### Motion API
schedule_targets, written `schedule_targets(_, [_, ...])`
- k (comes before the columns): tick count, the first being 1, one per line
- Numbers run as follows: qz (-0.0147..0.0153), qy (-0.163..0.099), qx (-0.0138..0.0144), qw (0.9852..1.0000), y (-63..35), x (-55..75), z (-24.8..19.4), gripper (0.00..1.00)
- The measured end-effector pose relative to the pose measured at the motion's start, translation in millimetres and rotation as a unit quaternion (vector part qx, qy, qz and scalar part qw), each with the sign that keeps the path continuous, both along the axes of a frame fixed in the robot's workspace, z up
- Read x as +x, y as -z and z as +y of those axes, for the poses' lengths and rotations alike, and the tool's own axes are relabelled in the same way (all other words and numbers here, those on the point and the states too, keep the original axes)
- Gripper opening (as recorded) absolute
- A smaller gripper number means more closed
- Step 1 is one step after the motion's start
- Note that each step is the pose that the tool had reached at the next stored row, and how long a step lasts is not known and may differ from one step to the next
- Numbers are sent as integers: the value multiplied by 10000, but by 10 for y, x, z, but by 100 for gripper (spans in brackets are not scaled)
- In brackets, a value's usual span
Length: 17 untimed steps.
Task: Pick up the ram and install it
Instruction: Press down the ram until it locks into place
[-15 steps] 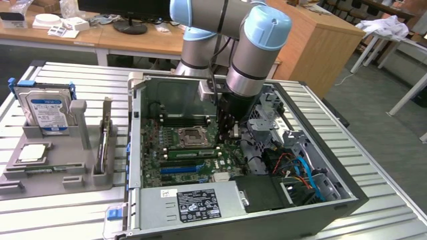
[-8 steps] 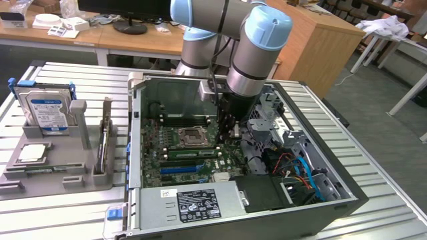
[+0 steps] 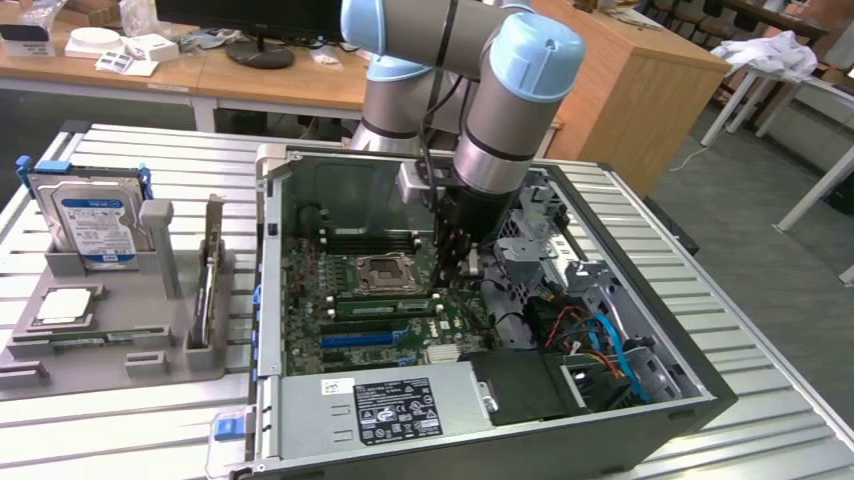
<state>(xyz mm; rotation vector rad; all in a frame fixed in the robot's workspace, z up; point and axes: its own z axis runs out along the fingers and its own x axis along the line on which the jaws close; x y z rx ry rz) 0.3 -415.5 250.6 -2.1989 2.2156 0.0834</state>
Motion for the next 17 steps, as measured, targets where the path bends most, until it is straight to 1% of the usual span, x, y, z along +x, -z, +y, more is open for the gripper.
schedule_targets(9, [0, 0, 0, 10000, 15, 0, 0, 11])
schedule_targets(17, [0, 0, 1, 10000, 55, 0, 0, 11])
